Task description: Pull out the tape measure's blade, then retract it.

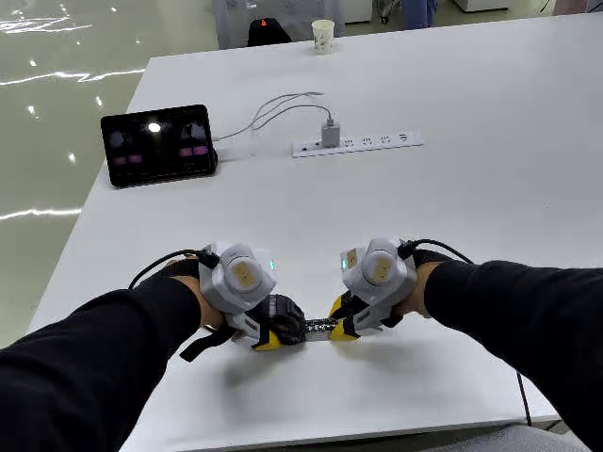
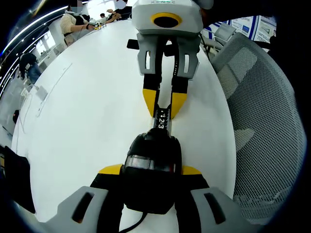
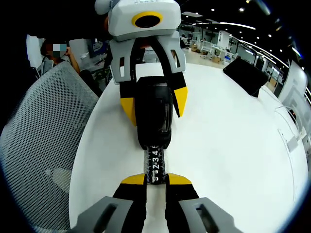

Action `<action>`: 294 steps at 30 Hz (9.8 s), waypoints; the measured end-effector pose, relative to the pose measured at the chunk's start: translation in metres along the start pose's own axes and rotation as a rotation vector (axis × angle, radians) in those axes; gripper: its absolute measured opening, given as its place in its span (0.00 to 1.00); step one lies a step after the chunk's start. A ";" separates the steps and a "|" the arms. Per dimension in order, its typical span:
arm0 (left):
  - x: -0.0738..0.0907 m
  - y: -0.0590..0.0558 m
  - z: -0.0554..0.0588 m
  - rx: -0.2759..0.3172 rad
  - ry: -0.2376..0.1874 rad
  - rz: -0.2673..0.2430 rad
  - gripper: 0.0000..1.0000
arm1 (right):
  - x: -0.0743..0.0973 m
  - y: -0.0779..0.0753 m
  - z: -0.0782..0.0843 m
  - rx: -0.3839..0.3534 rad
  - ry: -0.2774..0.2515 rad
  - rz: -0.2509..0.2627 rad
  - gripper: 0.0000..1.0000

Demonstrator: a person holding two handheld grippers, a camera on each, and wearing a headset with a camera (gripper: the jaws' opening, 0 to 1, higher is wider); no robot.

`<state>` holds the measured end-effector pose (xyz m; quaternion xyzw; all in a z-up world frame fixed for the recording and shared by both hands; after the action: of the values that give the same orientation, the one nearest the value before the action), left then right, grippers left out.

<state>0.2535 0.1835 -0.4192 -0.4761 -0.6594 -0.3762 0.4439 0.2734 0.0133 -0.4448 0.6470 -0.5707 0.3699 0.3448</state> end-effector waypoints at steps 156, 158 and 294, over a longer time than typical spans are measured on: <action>0.000 -0.003 0.001 0.029 -0.014 -0.023 0.35 | 0.054 -0.003 0.085 -0.013 0.077 0.016 0.10; 0.000 -0.002 0.001 0.030 -0.015 -0.023 0.35 | 0.055 -0.003 0.086 -0.013 0.076 0.017 0.10; -0.002 -0.002 0.001 0.045 -0.023 -0.032 0.36 | 0.094 0.002 0.146 -0.069 0.117 0.055 0.11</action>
<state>0.2519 0.1834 -0.4213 -0.4597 -0.6804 -0.3628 0.4406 0.2910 -0.1593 -0.4340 0.5962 -0.5796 0.3963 0.3894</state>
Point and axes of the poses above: the centre of the closed fingertips' face, and the gripper's own axes: x roughly backward along the fingers, y roughly to its left, z roughly out of its underside, the point moved 10 cm from there along x, roughly backward along the fingers, and after that the axes turned 9 degrees about y, right-handed, at the moved point
